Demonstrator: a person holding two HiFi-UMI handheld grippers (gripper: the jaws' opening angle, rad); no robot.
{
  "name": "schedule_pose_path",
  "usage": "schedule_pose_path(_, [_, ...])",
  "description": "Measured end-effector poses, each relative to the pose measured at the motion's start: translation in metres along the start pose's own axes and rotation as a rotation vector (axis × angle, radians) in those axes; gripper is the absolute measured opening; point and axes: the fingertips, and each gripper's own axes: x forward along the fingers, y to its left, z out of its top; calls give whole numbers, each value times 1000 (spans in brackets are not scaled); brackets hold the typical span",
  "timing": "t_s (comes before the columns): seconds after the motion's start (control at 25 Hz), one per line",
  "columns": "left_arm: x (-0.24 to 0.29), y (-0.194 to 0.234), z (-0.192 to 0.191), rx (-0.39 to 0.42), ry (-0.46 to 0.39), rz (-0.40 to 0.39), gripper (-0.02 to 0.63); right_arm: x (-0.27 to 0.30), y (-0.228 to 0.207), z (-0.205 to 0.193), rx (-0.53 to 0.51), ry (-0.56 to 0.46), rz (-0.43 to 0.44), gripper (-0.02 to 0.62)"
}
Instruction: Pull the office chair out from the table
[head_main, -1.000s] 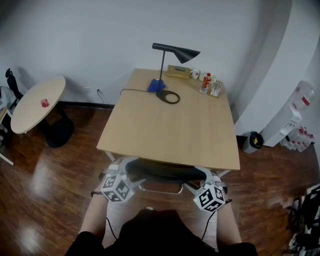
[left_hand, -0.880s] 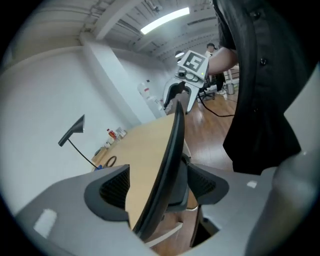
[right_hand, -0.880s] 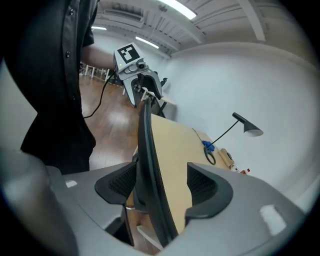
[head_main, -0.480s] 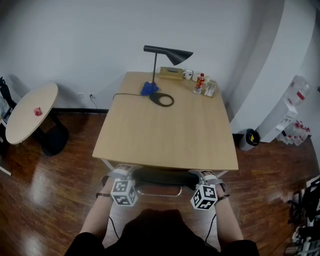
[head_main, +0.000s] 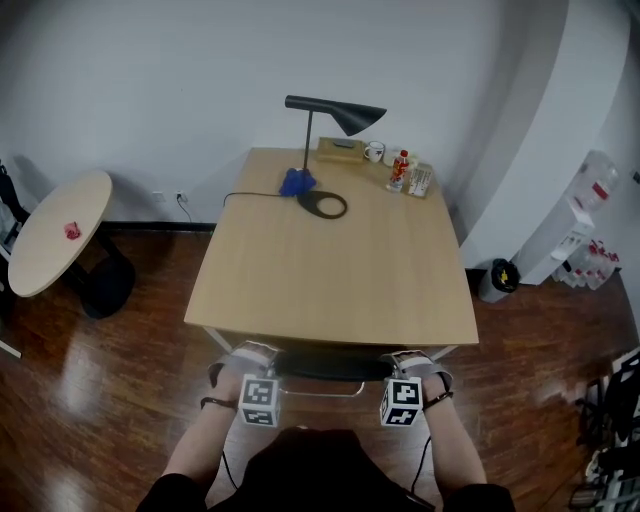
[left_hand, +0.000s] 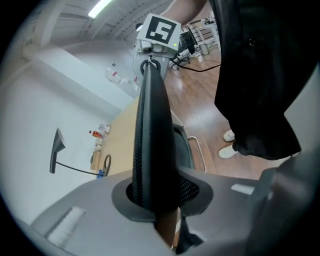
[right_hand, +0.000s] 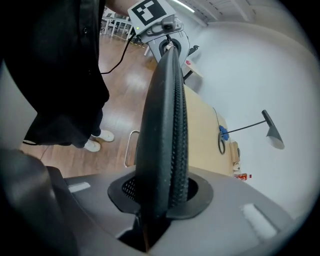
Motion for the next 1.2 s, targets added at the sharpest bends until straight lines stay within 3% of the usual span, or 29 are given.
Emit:
schedule_pose_path(0.4, [-9,-21,3,15,3,-43,55,-11,28,7,16,-3,123,65])
schedule_pose_path(1.2, [-56,-75,31,-14,26,-48,57,-60,94,16,-12,-45,194,34])
